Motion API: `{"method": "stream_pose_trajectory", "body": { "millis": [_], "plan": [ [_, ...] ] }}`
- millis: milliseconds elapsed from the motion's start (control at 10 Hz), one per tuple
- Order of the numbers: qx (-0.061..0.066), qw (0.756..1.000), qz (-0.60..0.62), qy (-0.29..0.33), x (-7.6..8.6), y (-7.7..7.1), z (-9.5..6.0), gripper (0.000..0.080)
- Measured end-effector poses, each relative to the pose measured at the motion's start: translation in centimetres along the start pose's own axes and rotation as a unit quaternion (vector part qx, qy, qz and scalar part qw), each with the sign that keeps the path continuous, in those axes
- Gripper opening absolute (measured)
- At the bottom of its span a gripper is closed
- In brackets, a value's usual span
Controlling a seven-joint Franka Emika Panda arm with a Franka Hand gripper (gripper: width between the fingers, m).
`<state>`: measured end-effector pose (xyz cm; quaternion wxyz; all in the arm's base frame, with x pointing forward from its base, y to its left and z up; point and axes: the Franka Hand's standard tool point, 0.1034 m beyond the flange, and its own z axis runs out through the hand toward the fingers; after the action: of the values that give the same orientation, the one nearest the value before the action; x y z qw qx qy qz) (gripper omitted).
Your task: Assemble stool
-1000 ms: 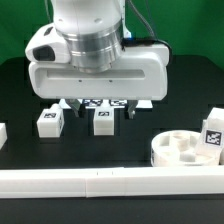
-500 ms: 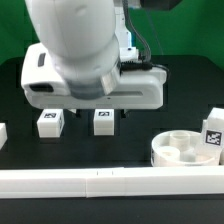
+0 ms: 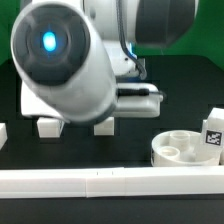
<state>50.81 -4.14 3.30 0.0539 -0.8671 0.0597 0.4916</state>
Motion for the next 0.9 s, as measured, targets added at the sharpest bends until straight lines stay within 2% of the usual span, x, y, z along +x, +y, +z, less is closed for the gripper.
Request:
{"method": "stream_pose_trajectory", "body": {
  "millis": [300, 500, 700, 800, 900],
  "plan": [
    [-0.006, 0.996, 0.009, -0.085, 0.4, -0.1, 1.5, 0.0649],
    [-0.009, 0.998, 0.005, -0.058, 1.1, -0.5, 1.4, 0.0649],
    [-0.011, 0.998, -0.005, -0.055, 1.0, -0.4, 1.6, 0.0649],
    [-0.011, 0.999, -0.005, -0.052, 1.2, -0.4, 1.6, 0.0536],
    [-0.012, 0.999, -0.004, -0.049, 1.3, -0.4, 1.6, 0.0389]
  ]
}}
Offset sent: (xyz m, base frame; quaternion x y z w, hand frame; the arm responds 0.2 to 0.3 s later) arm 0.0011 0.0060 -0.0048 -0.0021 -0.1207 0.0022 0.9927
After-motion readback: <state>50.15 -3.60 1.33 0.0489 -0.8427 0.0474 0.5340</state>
